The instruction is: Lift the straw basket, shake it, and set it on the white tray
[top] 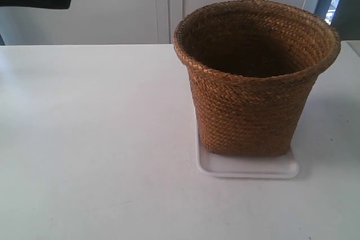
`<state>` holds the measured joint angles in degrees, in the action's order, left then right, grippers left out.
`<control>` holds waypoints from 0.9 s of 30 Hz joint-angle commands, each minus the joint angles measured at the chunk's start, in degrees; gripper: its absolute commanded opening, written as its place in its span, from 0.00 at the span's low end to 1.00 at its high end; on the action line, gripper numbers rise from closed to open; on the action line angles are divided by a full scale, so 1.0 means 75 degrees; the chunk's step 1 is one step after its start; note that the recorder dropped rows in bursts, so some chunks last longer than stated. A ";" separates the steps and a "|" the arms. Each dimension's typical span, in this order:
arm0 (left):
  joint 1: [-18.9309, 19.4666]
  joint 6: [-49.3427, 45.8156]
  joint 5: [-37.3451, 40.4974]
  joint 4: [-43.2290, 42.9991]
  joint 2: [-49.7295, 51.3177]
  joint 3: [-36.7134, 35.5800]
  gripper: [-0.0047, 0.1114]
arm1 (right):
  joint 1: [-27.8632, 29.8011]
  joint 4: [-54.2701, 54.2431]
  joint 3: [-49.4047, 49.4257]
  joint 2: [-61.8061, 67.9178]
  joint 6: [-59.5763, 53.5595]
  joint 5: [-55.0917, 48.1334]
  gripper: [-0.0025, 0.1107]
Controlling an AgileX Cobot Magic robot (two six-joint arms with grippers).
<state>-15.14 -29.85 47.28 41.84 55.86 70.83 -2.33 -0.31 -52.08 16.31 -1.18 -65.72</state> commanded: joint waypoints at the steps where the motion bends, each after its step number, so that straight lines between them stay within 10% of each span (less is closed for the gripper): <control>1: 0.0000 -0.0128 0.0031 0.0039 -0.0068 -0.0040 0.04 | 0.0061 -0.0007 0.0021 -0.0031 0.0039 0.0030 0.02; 6: 0.0000 -0.0647 -0.0116 -0.0664 -0.0068 -0.0154 0.04 | 0.0061 -0.0007 0.0021 -0.0031 0.0039 0.0030 0.02; 14: 0.0618 -0.1085 -0.4996 -0.1176 -0.2233 -0.4437 0.04 | 0.0061 -0.0007 0.0021 -0.0031 0.0039 0.0030 0.02; 27: 0.1393 -0.0605 -0.8445 -0.0867 -0.5410 -0.9007 0.04 | 0.0061 -0.0007 0.0021 -0.0031 -0.0016 0.0033 0.02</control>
<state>-4.90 -36.84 -10.81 33.88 20.36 7.64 -2.33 -0.31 -52.08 16.31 -1.18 -65.72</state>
